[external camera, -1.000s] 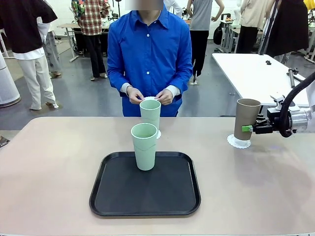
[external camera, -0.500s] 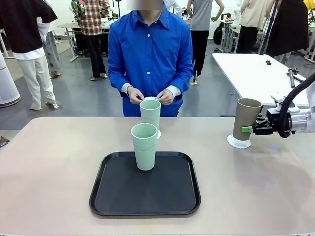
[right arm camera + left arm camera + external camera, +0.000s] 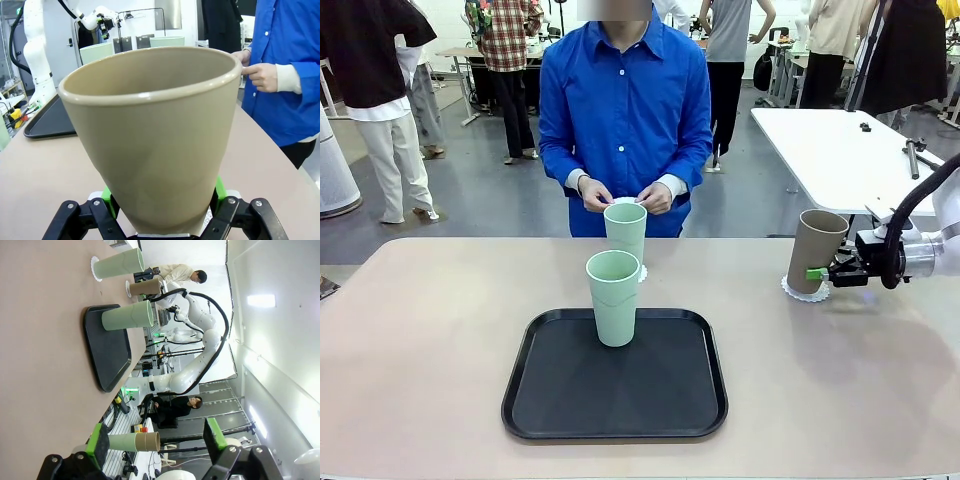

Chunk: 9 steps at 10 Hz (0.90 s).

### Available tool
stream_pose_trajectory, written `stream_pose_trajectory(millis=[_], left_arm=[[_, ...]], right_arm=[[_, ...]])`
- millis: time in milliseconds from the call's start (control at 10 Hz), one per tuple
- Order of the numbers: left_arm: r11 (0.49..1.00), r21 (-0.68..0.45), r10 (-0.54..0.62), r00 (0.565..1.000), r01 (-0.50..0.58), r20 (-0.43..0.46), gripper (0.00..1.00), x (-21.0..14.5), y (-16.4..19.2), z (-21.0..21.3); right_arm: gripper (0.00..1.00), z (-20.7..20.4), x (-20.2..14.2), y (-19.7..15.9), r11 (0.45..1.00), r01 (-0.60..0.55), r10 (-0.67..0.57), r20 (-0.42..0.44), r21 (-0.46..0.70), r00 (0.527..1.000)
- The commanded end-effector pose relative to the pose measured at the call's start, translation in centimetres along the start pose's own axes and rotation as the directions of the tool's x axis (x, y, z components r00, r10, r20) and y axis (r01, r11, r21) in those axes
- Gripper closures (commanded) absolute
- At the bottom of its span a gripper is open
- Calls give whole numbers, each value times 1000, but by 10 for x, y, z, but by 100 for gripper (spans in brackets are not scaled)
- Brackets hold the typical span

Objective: Place coasters on the table and set cups on them.
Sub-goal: Take one Reusable plastic cup from the Flat Tray and place it on a coaster set by the human.

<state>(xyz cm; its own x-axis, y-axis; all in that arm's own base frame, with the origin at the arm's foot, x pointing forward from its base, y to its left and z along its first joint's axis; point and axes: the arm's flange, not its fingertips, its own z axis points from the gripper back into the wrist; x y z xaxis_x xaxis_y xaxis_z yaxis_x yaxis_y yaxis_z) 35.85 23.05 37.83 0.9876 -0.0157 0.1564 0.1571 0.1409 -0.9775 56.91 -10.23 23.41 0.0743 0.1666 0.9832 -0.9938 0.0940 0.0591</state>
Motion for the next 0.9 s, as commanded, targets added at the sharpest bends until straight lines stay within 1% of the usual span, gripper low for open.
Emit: stream_pose_trajectory(millis=[0, 200, 500, 800], left_arm=[[1000, 2, -3, 1000, 3, 5, 0, -1, -1, 2], [1000, 2, -3, 1000, 3, 5, 0, -1, -1, 2], [1000, 2, -3, 1000, 3, 5, 0, -1, -1, 2], [1000, 2, -3, 1000, 3, 5, 0, -1, -1, 2]], right_arm=[[18, 3, 4, -7, 999, -19, 19, -6, 27, 1000], [18, 5, 3, -7, 1000, -15, 15, -16, 28, 1000], [18, 7, -8, -12, 999, 19, -19, -21, 26, 1000], [18, 10, -14, -15, 1000, 23, -22, -23, 20, 999]])
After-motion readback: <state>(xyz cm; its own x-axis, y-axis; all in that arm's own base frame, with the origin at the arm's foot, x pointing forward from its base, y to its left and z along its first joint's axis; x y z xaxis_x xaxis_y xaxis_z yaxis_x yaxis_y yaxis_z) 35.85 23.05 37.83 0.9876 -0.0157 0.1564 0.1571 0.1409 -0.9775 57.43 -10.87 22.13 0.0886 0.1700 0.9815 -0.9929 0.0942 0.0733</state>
